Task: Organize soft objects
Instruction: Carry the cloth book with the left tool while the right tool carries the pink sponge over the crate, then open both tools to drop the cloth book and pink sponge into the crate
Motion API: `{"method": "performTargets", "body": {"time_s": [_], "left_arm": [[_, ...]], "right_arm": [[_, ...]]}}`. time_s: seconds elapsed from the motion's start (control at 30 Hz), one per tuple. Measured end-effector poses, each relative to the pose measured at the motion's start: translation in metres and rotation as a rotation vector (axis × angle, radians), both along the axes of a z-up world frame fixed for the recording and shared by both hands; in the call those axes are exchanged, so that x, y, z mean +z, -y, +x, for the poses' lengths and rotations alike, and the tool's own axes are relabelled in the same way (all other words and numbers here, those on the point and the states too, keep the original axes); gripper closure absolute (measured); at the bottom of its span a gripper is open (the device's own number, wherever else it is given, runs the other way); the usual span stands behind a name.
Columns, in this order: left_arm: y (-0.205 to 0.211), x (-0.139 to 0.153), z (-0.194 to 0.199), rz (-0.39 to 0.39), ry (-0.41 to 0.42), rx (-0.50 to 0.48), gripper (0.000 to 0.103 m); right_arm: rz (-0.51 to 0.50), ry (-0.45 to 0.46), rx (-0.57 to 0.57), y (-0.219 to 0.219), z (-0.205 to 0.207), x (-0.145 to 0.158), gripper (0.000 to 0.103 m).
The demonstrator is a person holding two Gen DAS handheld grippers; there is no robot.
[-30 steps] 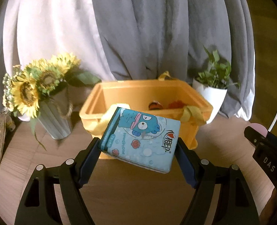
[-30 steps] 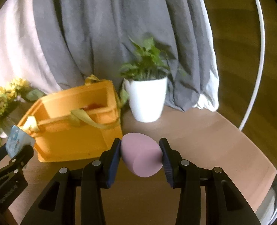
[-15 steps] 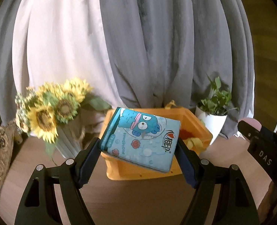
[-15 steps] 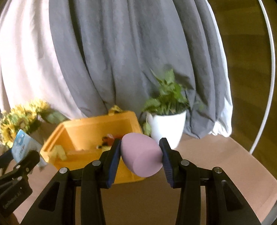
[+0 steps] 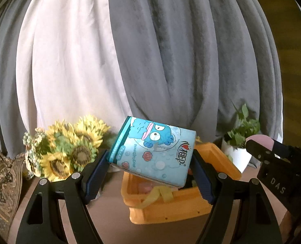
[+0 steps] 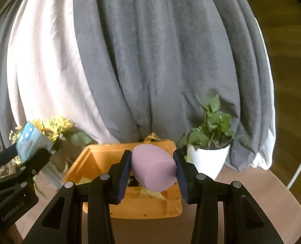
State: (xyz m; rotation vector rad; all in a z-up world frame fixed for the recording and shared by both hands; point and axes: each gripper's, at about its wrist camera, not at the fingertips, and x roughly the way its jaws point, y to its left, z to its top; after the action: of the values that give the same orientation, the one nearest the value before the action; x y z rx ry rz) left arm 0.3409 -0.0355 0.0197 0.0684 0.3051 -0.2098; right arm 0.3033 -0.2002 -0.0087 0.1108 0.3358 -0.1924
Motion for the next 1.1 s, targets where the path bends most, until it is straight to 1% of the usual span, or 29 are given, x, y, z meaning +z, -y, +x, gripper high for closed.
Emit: {"method": "performTargets", "body": {"time_s": [0.2, 0.4, 0.5, 0.6, 0.67, 0.73, 0.77, 0.83, 0.87, 1.07, 1.1], "left_arm": [[0.003, 0.008, 0.020, -0.008, 0.011, 0.009, 0.025], [0.005, 0.010, 0.044, -0.024, 0.001, 0.016, 0.025], [0.007, 0.008, 0.059, -0.022, -0.015, 0.011, 0.025], [0.010, 0.004, 0.074, -0.018, -0.038, 0.008, 0.025], [0.012, 0.000, 0.085, -0.016, -0.061, 0.002, 0.025], [0.016, -0.007, 0.096, -0.002, -0.088, -0.002, 0.025], [0.017, -0.009, 0.100, 0.001, -0.098, -0.003, 0.025], [0.020, -0.016, 0.110, 0.011, -0.119, -0.005, 0.025], [0.021, -0.020, 0.113, 0.017, -0.131, -0.004, 0.025], [0.029, -0.044, 0.137, 0.047, -0.207, -0.019, 0.025], [0.030, -0.050, 0.142, 0.054, -0.223, -0.020, 0.025]], "right_arm": [[-0.008, 0.025, 0.029, -0.002, 0.018, 0.010, 0.060], [-0.025, 0.039, 0.044, -0.003, 0.035, 0.016, 0.060], [-0.039, 0.042, 0.054, -0.004, 0.051, 0.018, 0.060], [-0.038, 0.039, 0.059, -0.003, 0.059, 0.017, 0.060], [-0.032, 0.021, 0.071, 0.000, 0.074, 0.014, 0.060], [-0.031, 0.014, 0.075, 0.001, 0.079, 0.013, 0.060], [-0.027, -0.004, 0.077, 0.004, 0.089, 0.009, 0.060], [-0.027, -0.015, 0.081, 0.005, 0.094, 0.006, 0.060], [-0.019, -0.043, 0.086, 0.009, 0.106, 0.000, 0.060], [0.018, -0.144, 0.114, 0.016, 0.140, -0.021, 0.060], [0.018, -0.144, 0.114, 0.016, 0.140, -0.021, 0.060]]}}
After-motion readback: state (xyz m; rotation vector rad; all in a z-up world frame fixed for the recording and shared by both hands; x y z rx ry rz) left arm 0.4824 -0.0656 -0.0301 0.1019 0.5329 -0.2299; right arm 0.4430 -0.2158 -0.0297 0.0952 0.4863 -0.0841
